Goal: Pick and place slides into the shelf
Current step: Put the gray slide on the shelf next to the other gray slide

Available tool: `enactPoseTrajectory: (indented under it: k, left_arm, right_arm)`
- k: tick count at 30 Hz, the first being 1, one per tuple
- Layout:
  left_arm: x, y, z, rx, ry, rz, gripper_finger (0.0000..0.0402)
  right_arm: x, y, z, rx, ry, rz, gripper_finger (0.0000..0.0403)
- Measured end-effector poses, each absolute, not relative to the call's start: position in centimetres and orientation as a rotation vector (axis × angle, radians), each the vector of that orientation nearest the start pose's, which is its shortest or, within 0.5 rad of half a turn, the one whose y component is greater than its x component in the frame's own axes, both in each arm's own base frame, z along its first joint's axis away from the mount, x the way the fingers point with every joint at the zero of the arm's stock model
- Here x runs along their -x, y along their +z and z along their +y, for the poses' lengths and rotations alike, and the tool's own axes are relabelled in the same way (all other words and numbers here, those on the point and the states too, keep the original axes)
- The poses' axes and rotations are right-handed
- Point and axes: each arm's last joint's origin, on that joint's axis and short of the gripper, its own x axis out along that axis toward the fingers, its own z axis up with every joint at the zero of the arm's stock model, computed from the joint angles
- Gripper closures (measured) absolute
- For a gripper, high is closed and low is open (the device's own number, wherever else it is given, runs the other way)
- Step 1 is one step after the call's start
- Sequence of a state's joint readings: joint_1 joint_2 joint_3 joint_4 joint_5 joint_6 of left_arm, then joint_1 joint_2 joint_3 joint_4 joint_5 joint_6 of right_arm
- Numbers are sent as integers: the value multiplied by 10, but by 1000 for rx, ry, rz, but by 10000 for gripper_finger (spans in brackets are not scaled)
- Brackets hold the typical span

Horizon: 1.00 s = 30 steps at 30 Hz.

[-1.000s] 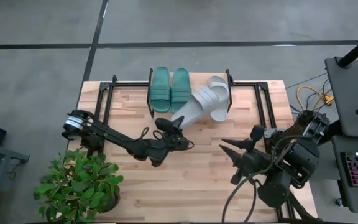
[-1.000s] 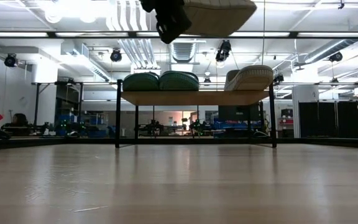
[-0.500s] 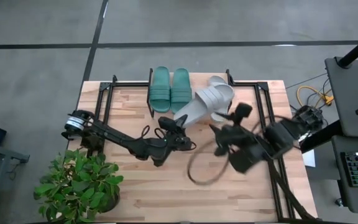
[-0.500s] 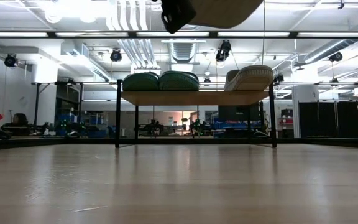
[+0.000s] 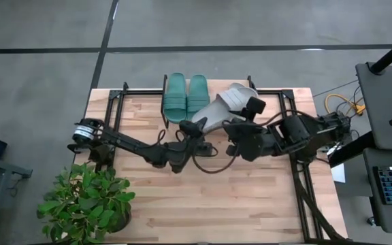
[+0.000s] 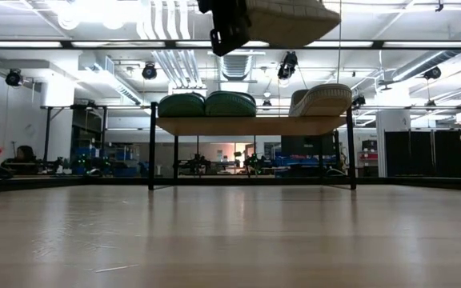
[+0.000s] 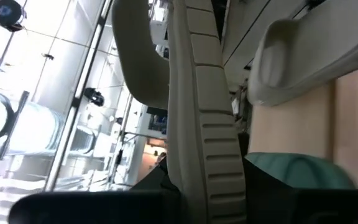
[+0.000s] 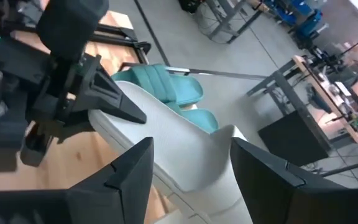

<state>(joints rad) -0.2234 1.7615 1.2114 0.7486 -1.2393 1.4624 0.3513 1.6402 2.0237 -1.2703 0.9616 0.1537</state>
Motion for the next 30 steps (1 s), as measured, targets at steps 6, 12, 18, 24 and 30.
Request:
enactPoseTrajectory:
  k: [6, 12, 18, 24, 30]
  left_arm:
    - [-387, 314, -44, -1207, 949, 624, 370]
    - [-391, 329, -40, -1286, 926, 615, 370]
    - [-392, 331, -40, -1312, 922, 630, 370]
    - [-393, 327, -40, -1353, 894, 668, 370]
    - [-393, 327, -38, -1358, 897, 677, 370]
  right_arm:
    - [-291, 450, 67, 416, -654, 666, 200]
    - [-294, 451, 49, 468, -715, 699, 200]
    - [-296, 451, 35, 503, -767, 728, 200]
    - [-302, 446, 22, 584, -833, 779, 200]
    - [-309, 440, 11, 609, -846, 829, 200]
